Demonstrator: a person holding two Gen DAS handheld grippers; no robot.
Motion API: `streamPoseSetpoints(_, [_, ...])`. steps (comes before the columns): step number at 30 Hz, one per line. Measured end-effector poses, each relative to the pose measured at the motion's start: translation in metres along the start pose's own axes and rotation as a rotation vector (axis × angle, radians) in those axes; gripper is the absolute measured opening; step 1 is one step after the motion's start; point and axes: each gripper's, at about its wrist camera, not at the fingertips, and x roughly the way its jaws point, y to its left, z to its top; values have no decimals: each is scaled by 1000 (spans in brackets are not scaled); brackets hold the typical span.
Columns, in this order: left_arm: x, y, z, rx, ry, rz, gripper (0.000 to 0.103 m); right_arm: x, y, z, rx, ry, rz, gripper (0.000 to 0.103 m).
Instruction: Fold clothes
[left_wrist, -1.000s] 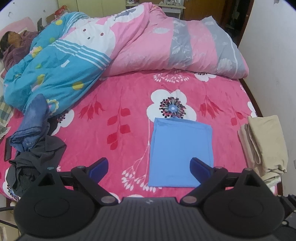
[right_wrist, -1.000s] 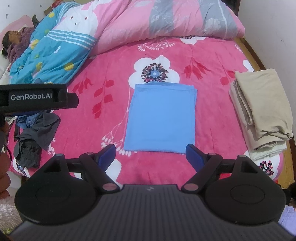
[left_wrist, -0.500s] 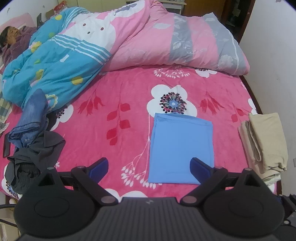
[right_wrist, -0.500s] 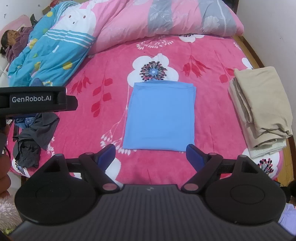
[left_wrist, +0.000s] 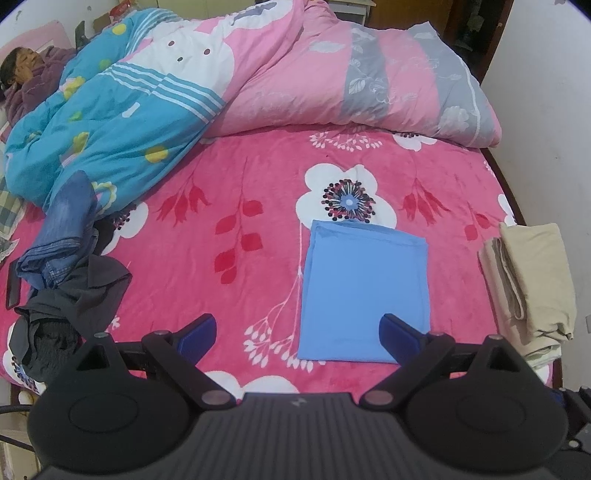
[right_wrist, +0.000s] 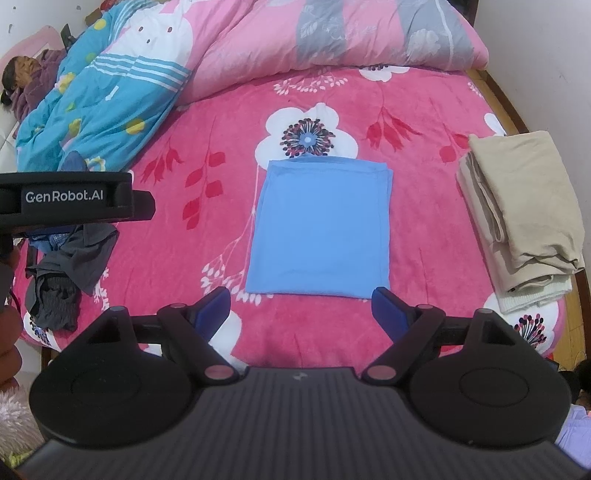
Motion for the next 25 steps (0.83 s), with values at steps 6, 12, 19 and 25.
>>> streamPoseSetpoints(6, [0,0,1,3,0,4,96,1,-1,1,-1,1,0,84])
streamPoseSetpoints(12, [1,-2,2,8,-4,7,96,1,-1,3,0,0,-2,84])
streamPoseSetpoints(19, [2,-3,4,10,-4,12,96,2,1,2,3,0,-3,84])
streamPoseSetpoints(25, [3,-4,5,10,-4,14,96,2,1,3,3,-2,-3,84])
